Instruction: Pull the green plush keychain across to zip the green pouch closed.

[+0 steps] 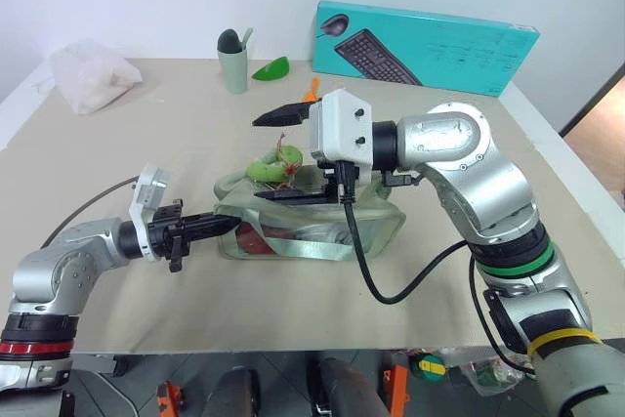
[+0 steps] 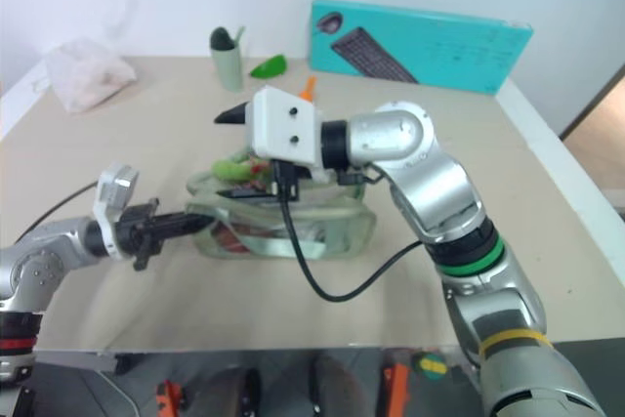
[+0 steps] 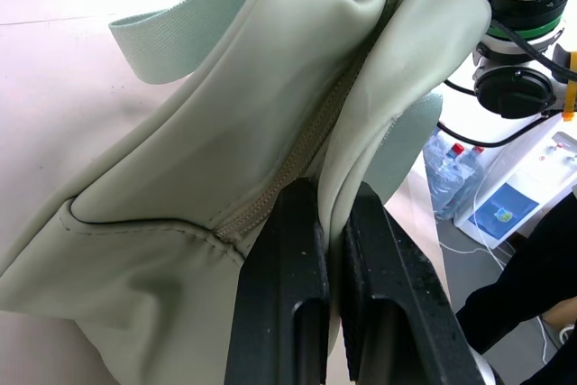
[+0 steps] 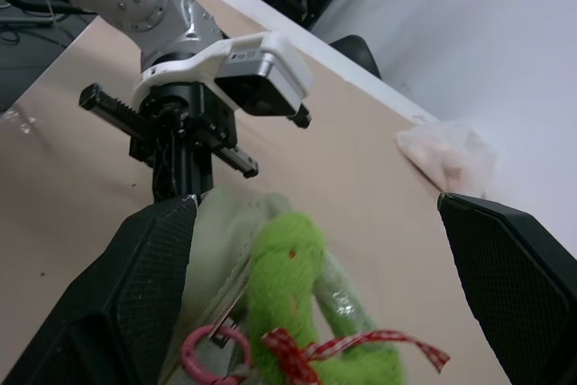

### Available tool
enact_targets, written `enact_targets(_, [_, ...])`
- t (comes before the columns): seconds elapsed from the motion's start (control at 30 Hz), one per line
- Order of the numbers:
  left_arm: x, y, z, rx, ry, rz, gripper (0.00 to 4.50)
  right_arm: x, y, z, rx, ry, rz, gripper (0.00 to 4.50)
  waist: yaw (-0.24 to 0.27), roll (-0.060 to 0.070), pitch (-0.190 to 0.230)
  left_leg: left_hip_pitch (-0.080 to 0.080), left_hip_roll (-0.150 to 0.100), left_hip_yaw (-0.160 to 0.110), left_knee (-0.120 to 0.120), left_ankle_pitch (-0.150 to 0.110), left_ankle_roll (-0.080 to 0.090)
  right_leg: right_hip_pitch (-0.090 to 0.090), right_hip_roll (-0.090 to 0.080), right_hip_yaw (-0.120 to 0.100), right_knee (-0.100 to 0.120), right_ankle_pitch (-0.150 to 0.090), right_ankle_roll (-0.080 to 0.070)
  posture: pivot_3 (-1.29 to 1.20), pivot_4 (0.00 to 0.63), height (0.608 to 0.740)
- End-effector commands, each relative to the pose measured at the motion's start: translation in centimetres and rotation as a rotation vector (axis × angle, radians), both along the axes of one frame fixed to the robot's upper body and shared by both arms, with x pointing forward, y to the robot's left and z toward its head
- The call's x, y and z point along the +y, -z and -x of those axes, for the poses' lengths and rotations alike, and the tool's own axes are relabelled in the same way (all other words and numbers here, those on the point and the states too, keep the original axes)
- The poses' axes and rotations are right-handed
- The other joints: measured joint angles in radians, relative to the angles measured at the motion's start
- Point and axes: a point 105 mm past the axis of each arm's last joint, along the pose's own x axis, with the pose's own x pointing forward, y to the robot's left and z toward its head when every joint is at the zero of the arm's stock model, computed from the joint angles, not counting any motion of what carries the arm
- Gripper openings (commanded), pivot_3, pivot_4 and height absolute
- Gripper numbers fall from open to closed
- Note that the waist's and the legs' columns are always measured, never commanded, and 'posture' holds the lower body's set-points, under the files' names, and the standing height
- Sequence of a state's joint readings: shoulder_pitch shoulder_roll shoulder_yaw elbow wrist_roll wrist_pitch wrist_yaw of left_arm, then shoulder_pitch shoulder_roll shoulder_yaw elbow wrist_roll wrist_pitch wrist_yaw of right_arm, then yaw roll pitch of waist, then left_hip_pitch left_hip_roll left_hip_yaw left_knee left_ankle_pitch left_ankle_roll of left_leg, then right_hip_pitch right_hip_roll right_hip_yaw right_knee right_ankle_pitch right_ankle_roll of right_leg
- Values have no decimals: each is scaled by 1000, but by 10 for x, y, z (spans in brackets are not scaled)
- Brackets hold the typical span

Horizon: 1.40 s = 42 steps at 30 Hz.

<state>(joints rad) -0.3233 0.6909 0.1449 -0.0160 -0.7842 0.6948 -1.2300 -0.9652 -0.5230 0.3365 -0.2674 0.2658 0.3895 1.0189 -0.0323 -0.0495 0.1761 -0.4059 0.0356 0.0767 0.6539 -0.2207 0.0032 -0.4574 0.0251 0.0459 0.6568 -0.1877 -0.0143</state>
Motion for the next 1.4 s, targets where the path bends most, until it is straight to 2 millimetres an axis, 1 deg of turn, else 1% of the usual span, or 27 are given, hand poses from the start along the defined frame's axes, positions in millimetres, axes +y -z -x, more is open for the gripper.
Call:
enact_targets(0.03, [-3, 13, 4, 43, 7, -32, 0, 0, -2, 0, -28, 5, -6, 4432, 0, 0, 0, 0, 0, 0, 0, 0, 0, 0, 0, 0, 0, 0, 0, 0, 150, 740])
enact_targets(0.07, [-4, 13, 4, 43, 7, -32, 0, 1, 0, -1, -28, 12, -1, 4432, 0, 0, 0, 0, 0, 0, 0, 0, 0, 0, 0, 0, 0, 0, 0, 0, 150, 740])
enact_targets(0.17, [-5, 11, 4, 39, 6, -29, 0, 0, 7, -13, -19, 67, 7, 3647, 0, 0, 0, 0, 0, 0, 0, 0, 0, 0, 0, 0, 0, 0, 0, 0, 150, 740])
enact_targets(0.4, [-5, 9, 3, 30, -8, -27, 0, -3, 15, -15, -11, 65, 29, 1259, 0, 0, 0, 0, -1, 0, 0, 0, 0, 0, -1, 0, 0, 0, 0, 0, 150, 740])
enact_targets(0.5, [-4, 7, 3, 26, -17, -24, 0, -5, 18, -13, -6, 56, 39, 169, 0, 0, 0, 0, 0, 0, 0, 0, 0, 0, -1, 0, 0, 0, 0, 0, 150, 740])
enact_targets(0.53, [-4, 7, 2, 24, -20, -23, 0, -6, 18, -13, -3, 53, 42, 78, 0, 0, 0, 0, 0, 0, 0, 0, 0, 1, -1, 0, 0, 0, 0, 0, 150, 740])
enact_targets(0.77, [-3, 5, 1, 22, -29, -19, 0, -11, 21, -12, 9, 48, 50, 78, 0, 0, 0, 0, 0, 0, 0, 0, 0, 1, -1, 0, 0, 0, 0, 0, 150, 740])
enact_targets(0.87, [-4, 6, 1, 23, -26, -17, 0, -20, 8, -28, 4, 151, -9, 78, 0, 0, 0, 0, 0, 0, 0, 0, 0, 0, -1, -1, 0, 0, 0, 0, 150, 740])
enact_targets(0.93, [-5, 6, 1, 24, -25, -17, 0, -31, 1, -32, -16, 183, -16, 78, 1, 0, 0, 0, -1, 0, 0, 0, 0, 0, -1, -1, 0, 0, 0, 0, 150, 740])
enact_targets(0.97, [-5, 6, 0, 25, -23, -16, 0, -40, -4, -35, -31, 209, -19, 78, 2, 0, 0, 0, -1, 0, 0, 0, 0, 1, -1, -1, 0, 0, 0, 0, 150, 740])
enact_targets(1.03, [-6, 6, -1, 26, -23, -15, 0, -67, -17, -43, -61, 291, -30, 78, 4, 0, 0, 0, -2, 0, 0, 0, 0, 1, -3, -1, 0, 0, 0, 0, 150, 740])
enact_targets(1.1, [-6, 7, -1, 28, -23, -14, 0, -94, -24, -48, -72, 366, -31, 78, 9, 0, 0, 0, -4, 0, 0, 0, 0, 0, -4, -1, 0, 0, 0, 0, 150, 740])
enact_targets(1.2, [-7, 8, -2, 31, -23, -11, 0, -122, -23, -51, -83, 450, 7, 78, 9, 0, 0, -1, -6, 1, 0, -1, 3, 0, -6, 0, -1, -1, 0, 0, 150, 740])
enact_targets(1.33, [-7, 9, -2, 36, -20, -9, 0, -173, -19, -53, -120, 612, 103, 78, 11, 0, 0, -1, -6, 1, 0, -2, 5, 1, -7, 0, -2, -1, 1, 0, 150, 740])
enact_targets(1.4, [-8, 9, -2, 37, -19, -8, 0, -195, -19, -55, -144, 692, 147, 78, 11, 0, 0, -1, -7, 1, 0, -3, 5, 1, -7, 0, -3, -1, 1, 0, 150, 740])
